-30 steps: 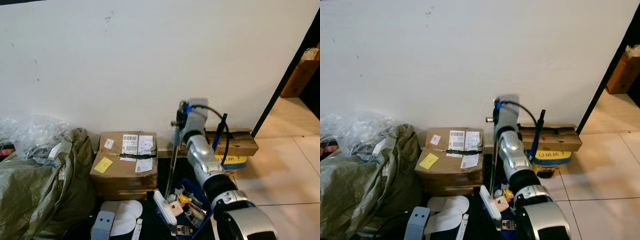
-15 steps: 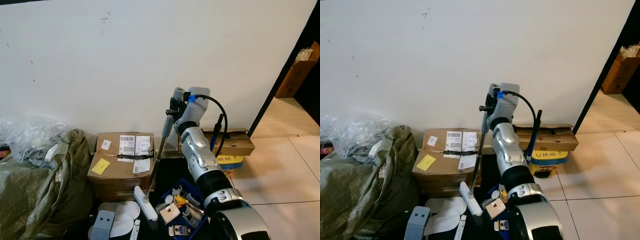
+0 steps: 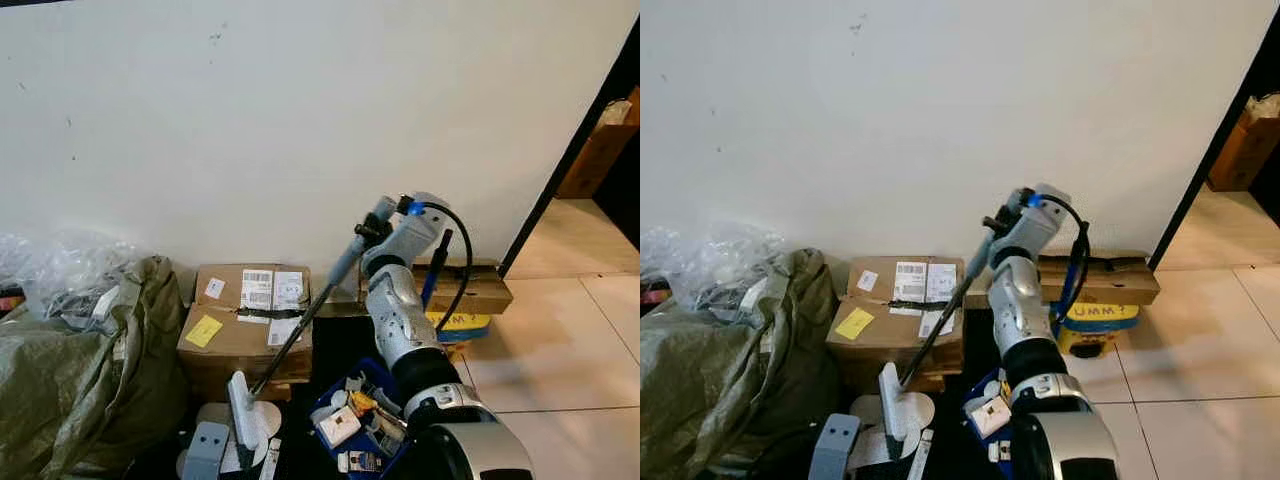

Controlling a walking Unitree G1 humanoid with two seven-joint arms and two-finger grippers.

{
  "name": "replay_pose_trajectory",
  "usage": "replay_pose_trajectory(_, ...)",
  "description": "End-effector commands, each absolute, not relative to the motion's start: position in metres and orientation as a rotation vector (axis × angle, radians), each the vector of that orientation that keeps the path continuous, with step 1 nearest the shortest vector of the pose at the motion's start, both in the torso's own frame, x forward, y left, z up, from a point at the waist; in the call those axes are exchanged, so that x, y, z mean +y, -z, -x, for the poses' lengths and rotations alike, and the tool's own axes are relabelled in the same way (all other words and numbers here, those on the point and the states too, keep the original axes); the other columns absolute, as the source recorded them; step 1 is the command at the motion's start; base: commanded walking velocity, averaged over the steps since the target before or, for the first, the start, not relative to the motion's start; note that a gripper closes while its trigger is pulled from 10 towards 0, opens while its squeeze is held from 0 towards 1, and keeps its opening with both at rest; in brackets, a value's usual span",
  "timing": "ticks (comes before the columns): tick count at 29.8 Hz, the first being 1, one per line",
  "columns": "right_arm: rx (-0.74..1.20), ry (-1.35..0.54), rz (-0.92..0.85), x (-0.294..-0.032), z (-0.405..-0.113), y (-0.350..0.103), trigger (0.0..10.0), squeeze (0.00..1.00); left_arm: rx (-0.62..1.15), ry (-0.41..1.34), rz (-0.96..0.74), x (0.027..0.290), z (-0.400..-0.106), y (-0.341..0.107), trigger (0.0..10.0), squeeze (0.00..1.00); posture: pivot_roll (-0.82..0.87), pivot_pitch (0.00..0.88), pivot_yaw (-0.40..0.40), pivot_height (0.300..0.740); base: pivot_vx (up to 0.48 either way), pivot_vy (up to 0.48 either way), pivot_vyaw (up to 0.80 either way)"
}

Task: Sweep floor

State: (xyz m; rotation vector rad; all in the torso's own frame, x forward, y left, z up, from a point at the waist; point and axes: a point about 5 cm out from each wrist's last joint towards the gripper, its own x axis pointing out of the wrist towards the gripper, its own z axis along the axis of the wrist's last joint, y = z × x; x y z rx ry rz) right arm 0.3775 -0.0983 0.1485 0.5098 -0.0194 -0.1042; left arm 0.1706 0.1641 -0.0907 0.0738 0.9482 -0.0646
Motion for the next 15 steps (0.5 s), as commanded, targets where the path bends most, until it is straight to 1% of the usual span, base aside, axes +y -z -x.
replay_pose_trajectory(1, 0.105, 0.057, -0.693, -0.04, -0.356, -0.125, 10.0, 0.0, 0.986, 0.065, -0.084, 0.168, -0.158, 0.096, 10.0, 0.0, 0.01, 0.14, 0.017, 0.74, 0.0, 0.0, 0.0)
replay_pose_trajectory(2, 0.105, 0.057, -0.693, -0.04, -0.356, -0.125, 10.0, 0.0, 0.986, 0.065, -0.084, 0.168, -0.158, 0.096, 10.0, 0.0, 0.01, 0.14, 0.017, 0.74, 0.0, 0.0, 0.0)
replay_pose_trajectory(3, 0.164, 0.057, -0.706, -0.033, -0.35, -0.113, 10.0, 0.0, 0.993, 0.069, -0.092, 0.169, -0.154, 0.097, 10.0, 0.0, 0.02, 0.159, 0.022, 0.74, 0.0, 0.0, 0.0)
replay_pose_trajectory(7, 0.259, 0.041, -0.718, -0.02, -0.339, -0.094, 10.0, 0.0, 1.003, 0.075, -0.105, 0.171, -0.149, 0.099, 10.0, 0.0, 0.03, 0.185, 0.03, 0.74, 0.0, 0.0, 0.0)
replay_pose_trajectory(10, 0.27, 0.041, -0.72, -0.018, -0.337, -0.092, 10.0, 0.0, 1.004, 0.076, -0.106, 0.171, -0.148, 0.099, 10.0, 0.0, 0.04, 0.191, 0.031, 0.74, 0.0, 0.0, 0.0)
replay_pose_trajectory(11, 0.284, 0.027, -0.717, -0.014, -0.333, -0.088, 10.0, 0.0, 1.006, 0.08, -0.113, 0.172, -0.146, 0.1, 10.0, 0.0, 0.04, 0.207, 0.036, 0.74, 0.0, 0.0, 0.0)
replay_pose_trajectory(14, 0.308, 0.01, -0.704, -0.008, -0.327, -0.08, 10.0, 0.0, 1.012, 0.085, -0.124, 0.173, -0.144, 0.1, 10.0, 0.0, 0.05, 0.212, 0.04, 0.74, 0.0, 0.0, 0.0)
replay_pose_trajectory(15, 0.327, 0.006, -0.674, -0.006, -0.323, -0.075, 10.0, 0.0, 1.015, 0.086, -0.129, 0.174, -0.142, 0.101, 10.0, 0.0, 0.05, 0.212, 0.042, 0.74, 0.0, 0.0, 0.0)
